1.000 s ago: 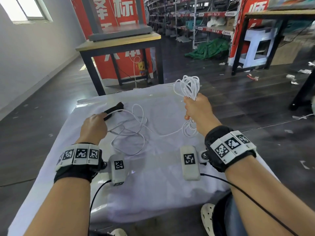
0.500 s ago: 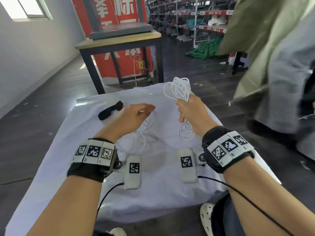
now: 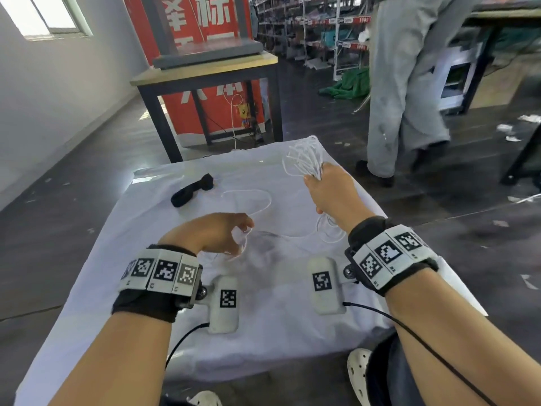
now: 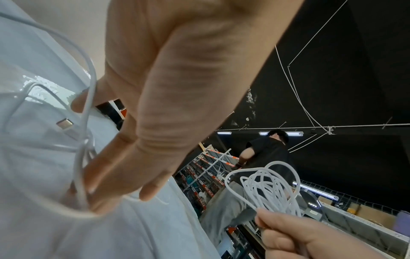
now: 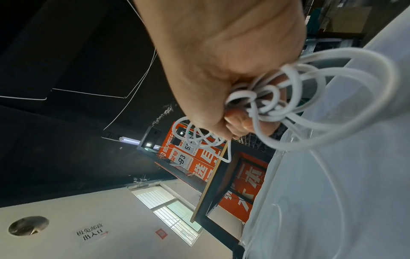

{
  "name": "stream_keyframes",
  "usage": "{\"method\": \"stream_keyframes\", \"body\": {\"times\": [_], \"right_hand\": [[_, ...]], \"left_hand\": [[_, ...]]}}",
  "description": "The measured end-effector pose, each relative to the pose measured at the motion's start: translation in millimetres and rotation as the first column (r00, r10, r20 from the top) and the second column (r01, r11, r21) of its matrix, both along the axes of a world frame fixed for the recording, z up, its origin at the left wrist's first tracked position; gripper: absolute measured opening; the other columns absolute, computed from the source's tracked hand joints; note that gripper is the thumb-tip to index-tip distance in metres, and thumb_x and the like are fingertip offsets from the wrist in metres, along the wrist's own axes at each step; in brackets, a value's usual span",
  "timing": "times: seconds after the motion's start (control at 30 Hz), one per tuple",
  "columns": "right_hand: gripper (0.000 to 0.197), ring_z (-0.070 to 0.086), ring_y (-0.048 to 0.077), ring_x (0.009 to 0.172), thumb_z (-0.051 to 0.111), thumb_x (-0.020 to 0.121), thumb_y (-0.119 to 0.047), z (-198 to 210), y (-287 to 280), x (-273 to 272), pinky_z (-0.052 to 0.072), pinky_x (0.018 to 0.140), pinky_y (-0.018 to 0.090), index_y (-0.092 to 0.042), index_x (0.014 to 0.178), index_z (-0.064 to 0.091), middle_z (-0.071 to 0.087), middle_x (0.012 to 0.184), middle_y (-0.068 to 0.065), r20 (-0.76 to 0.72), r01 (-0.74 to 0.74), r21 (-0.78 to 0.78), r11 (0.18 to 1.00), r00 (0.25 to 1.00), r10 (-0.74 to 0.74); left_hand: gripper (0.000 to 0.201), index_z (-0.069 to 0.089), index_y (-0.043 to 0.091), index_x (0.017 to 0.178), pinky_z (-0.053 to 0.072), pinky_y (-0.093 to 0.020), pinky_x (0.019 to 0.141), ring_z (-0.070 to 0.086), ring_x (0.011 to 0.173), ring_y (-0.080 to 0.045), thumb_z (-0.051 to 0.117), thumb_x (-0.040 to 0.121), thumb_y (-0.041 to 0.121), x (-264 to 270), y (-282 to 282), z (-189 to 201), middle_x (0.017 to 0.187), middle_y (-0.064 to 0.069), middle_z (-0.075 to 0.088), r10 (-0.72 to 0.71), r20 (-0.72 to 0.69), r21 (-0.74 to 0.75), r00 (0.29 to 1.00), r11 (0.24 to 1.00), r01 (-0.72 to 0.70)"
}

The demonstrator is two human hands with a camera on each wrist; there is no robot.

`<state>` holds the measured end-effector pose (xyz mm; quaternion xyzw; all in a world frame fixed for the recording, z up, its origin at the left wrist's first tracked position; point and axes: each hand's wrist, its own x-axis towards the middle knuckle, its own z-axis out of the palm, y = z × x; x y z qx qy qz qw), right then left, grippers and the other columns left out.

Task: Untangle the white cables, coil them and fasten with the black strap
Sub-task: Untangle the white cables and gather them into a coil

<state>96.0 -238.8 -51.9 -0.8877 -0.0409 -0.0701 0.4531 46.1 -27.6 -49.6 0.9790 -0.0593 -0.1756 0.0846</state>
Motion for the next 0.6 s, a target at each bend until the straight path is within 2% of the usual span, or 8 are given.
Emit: {"method": "stream_keyframes", "body": {"times": [0.07,0.13,0.23,0.27,0.37,0.43,0.5,0.6], "right_hand": [[0.015,0.057,0.029,0.072,0.044,0.097,-0.022,-3,2,0,0.043,0.063,0.029,-0.009,0.092,0.047,0.049,0.073,0.003,-0.014,-0.018,-0.022,1.000,1.000,0.018],[0.016,0.057,0.030,0.075,0.044,0.097,-0.023,-4,4,-2,0.042,0.067,0.030,-0.009,0.091,0.046,0.051,0.079,0.006,-0.028,-0.037,-0.036,0.999,0.999,0.036],[0.018,0.056,0.029,0.071,0.045,0.097,-0.024,-3,4,-4,0.041,0.064,0.028,-0.008,0.090,0.047,0.052,0.078,0.006,-0.034,-0.048,-0.045,0.998,0.998,0.046],[0.018,0.055,0.027,0.068,0.045,0.097,-0.025,-3,4,-5,0.040,0.062,0.027,-0.008,0.090,0.048,0.052,0.076,0.004,-0.043,-0.055,-0.044,0.998,0.998,0.053],[0.017,0.051,0.018,0.053,0.046,0.097,-0.025,-1,5,-9,0.038,0.047,0.025,-0.009,0.092,0.048,0.058,0.079,0.006,-0.115,-0.126,-0.050,0.991,0.986,0.120],[0.013,0.048,0.014,0.047,0.045,0.097,-0.022,-2,5,-13,0.037,0.043,0.021,-0.010,0.099,0.049,0.068,0.083,0.005,-0.208,-0.217,-0.084,0.973,0.958,0.196],[0.014,0.047,0.013,0.043,0.044,0.097,-0.019,-4,6,-16,0.036,0.038,0.015,-0.010,0.103,0.051,0.073,0.089,0.006,-0.290,-0.303,-0.130,0.944,0.922,0.256],[0.017,0.050,0.013,0.044,0.043,0.096,-0.017,-7,9,-17,0.035,0.034,0.011,-0.006,0.102,0.055,0.073,0.098,0.013,-0.337,-0.352,-0.167,0.921,0.898,0.282]], "left_hand": [[0.048,0.048,0.029,0.133,0.038,-0.018,0.083,0.051,0.102,-0.009,0.062,0.087,0.020,4,1,-5,0.130,0.013,0.053,0.033,0.034,-0.020,0.999,0.999,-0.033],[0.039,0.053,0.026,0.125,0.044,-0.025,0.088,0.057,0.103,-0.015,0.062,0.087,0.023,7,0,-7,0.120,0.007,0.060,0.107,0.042,-0.032,0.993,0.994,-0.106],[0.023,0.057,0.023,0.101,0.043,-0.025,0.070,0.059,0.084,-0.014,0.067,0.082,0.029,10,0,-9,0.086,0.005,0.066,0.134,0.042,0.007,0.990,0.991,-0.135],[0.018,0.058,0.022,0.096,0.040,-0.024,0.065,0.058,0.081,-0.014,0.067,0.081,0.027,10,0,-10,0.081,0.006,0.065,0.125,0.044,0.036,0.991,0.991,-0.127],[0.016,0.067,0.013,0.093,0.039,-0.023,0.061,0.059,0.086,-0.019,0.063,0.082,0.024,9,1,-10,0.094,-0.002,0.067,0.121,0.046,0.134,0.992,0.983,-0.127],[0.017,0.065,0.011,0.092,0.038,-0.024,0.060,0.058,0.085,-0.020,0.063,0.083,0.025,9,3,-10,0.096,-0.005,0.065,0.128,0.049,0.117,0.991,0.984,-0.133],[0.011,0.058,0.014,0.087,0.036,-0.026,0.062,0.056,0.086,-0.021,0.062,0.086,0.023,9,6,-8,0.094,-0.004,0.062,0.151,0.111,0.019,0.982,0.988,-0.154],[0.013,0.051,0.013,0.083,0.034,-0.027,0.055,0.055,0.072,-0.020,0.059,0.091,0.020,11,9,-4,0.087,-0.008,0.064,0.276,0.260,-0.184,0.925,0.955,-0.233]]}}
